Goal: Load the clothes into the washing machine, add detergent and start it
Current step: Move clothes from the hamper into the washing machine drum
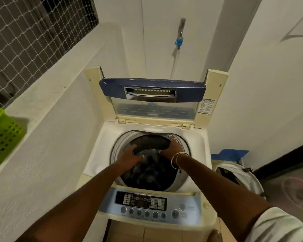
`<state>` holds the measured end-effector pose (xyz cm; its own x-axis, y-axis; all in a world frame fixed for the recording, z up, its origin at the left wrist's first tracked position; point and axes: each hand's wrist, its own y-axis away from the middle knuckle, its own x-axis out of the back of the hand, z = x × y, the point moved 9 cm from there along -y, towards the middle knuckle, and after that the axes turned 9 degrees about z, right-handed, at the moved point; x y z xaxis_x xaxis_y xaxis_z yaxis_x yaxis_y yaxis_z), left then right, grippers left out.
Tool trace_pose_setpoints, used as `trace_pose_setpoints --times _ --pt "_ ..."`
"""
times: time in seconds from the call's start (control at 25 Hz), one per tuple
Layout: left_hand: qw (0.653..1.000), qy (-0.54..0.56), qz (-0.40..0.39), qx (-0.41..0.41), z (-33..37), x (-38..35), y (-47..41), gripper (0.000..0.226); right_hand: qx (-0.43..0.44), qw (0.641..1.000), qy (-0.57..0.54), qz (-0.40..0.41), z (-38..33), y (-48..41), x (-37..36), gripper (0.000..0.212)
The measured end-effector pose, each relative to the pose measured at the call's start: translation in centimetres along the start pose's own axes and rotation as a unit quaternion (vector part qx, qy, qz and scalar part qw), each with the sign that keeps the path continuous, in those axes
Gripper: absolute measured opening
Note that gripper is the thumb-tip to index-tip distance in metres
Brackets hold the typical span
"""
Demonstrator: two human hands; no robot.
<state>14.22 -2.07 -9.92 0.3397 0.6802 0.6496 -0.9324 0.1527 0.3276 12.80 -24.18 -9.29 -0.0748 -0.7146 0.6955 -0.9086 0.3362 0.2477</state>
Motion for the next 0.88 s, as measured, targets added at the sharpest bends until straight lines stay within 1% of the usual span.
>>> trace_pose_setpoints --times 0.04,0.08,0.12,0.2,0.24,0.28,0.4,0.48,0.56,0.64,0.72,0.8,0.88 --pt "1.0 -0.015 0.023 -0.006 1.1 -0.5 -0.4 0.06 0.01 1.0 -0.021 0.017 -0.1 0.2 1.1 0.048" --pt "0.998 -0.016 0.053 -0.013 2.3 -1.0 -0.8 0.053 0.018 0.999 -0.036 0.035 -0.1 0.4 2.3 0.042" --pt "0.996 -0.009 0.082 -0.03 4.5 -1.6 -0.7 0.041 0.017 0.997 -0.052 0.057 0.3 0.5 3.8 0.035" --pt "0.987 -0.013 0.128 -0.098 9.6 -3.0 -0.1 0.016 0.006 0.989 -0.106 0.1 1.7 1.0 6.9 0.022" --pt "0.981 -0.018 0.137 -0.138 12.3 -4.3 0.3 0.01 0.002 0.984 -0.131 0.12 2.7 1.3 8.3 0.019" --pt "0.976 -0.026 0.136 -0.169 14.6 -5.7 0.5 0.011 -0.003 0.979 -0.146 0.145 3.8 1.6 9.8 0.016" --pt "0.961 -0.04 0.116 -0.249 20.8 -11.8 0.6 0.013 -0.026 0.961 -0.148 0.232 9.1 1.9 14.0 0.016" --pt "0.953 -0.043 0.086 -0.287 24.2 -16.7 0.7 0.015 -0.056 0.951 -0.159 0.258 13.2 1.7 16.3 0.016" --pt "0.95 -0.036 0.052 -0.304 27.1 -21.9 0.4 0.016 -0.092 0.944 -0.159 0.274 18.1 1.4 18.5 0.012" --pt "0.95 -0.034 0.013 -0.31 28.9 -27.1 -0.1 0.02 -0.123 0.939 -0.148 0.283 23.3 1.0 20.0 0.011" --pt "0.95 -0.044 -0.026 -0.31 29.8 -32.7 -1.1 0.021 -0.162 0.937 -0.15 0.272 29.0 0.2 20.4 0.013" --pt "0.951 -0.068 -0.052 -0.299 29.8 -37.9 -2.7 0.021 -0.19 0.934 -0.149 0.263 34.3 -0.8 20.4 0.015" --pt "0.952 -0.092 -0.078 -0.28 29.0 -43.0 -4.5 0.021 -0.212 0.939 -0.129 0.238 39.1 -2.0 20.0 0.014"
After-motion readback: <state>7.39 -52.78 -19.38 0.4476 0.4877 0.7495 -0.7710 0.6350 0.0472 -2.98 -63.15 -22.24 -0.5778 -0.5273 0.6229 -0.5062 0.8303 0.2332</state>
